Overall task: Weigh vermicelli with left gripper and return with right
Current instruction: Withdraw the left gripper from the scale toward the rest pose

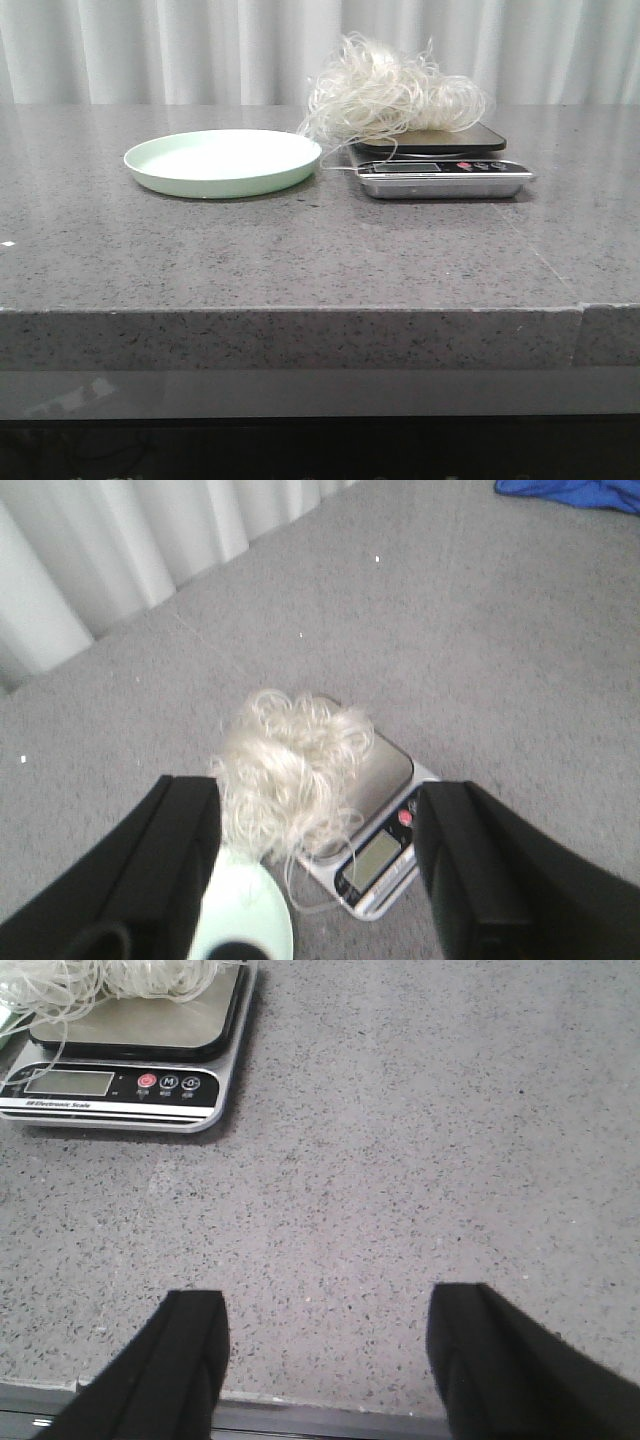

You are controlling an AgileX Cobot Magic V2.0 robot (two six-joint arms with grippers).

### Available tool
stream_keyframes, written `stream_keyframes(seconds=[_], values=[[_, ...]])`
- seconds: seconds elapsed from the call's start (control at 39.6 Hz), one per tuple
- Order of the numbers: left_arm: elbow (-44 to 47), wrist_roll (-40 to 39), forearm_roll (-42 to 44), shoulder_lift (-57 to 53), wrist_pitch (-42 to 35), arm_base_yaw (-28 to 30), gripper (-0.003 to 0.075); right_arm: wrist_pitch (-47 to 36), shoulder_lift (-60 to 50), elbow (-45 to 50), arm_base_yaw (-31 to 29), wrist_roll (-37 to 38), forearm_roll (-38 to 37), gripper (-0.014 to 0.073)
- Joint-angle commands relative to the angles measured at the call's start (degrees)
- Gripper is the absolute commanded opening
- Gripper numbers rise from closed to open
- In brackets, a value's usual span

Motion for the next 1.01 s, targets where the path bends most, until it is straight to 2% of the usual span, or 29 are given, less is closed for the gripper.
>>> stream_keyframes(seconds=[0.0,0.2,0.43,0.66,0.78,0.99], values=[[3.82,-0.68,-0.44,-5.33,-0.02,-0.48,0.0489,-3.49,0.79,-1.79,-0.38,-0.66,-0.13,0.0545],[20.12,-0.68,-0.44,-15.36,-8.43,-0.48,0.0489,-3.49,0.79,-1.79,-0.38,-0.66,-0.13,0.0545],[44.90,-0.68,-0.44,-30.54,-22.45,-0.48,0.0489,-3.49,0.79,-1.79,-0.38,-0.66,-0.13,0.0545],[65.11,-0.68,-0.44,-45.27,-31.90,-0.48,0.0489,-3.49,0.79,-1.79,-0.38,-0.66,-0.13,0.0545],[73.84,-0.68,-0.44,-52.65,-34.97,-0.48,0.0489,-3.49,0.79,-1.79,-0.38,-0.66,-0.13,0.0545],[85.29,-0.68,-0.32,-64.77,-35.75,-0.48,0.0489,-3.27,0.79,-1.79,-0.38,-0.66,0.01,0.0545]])
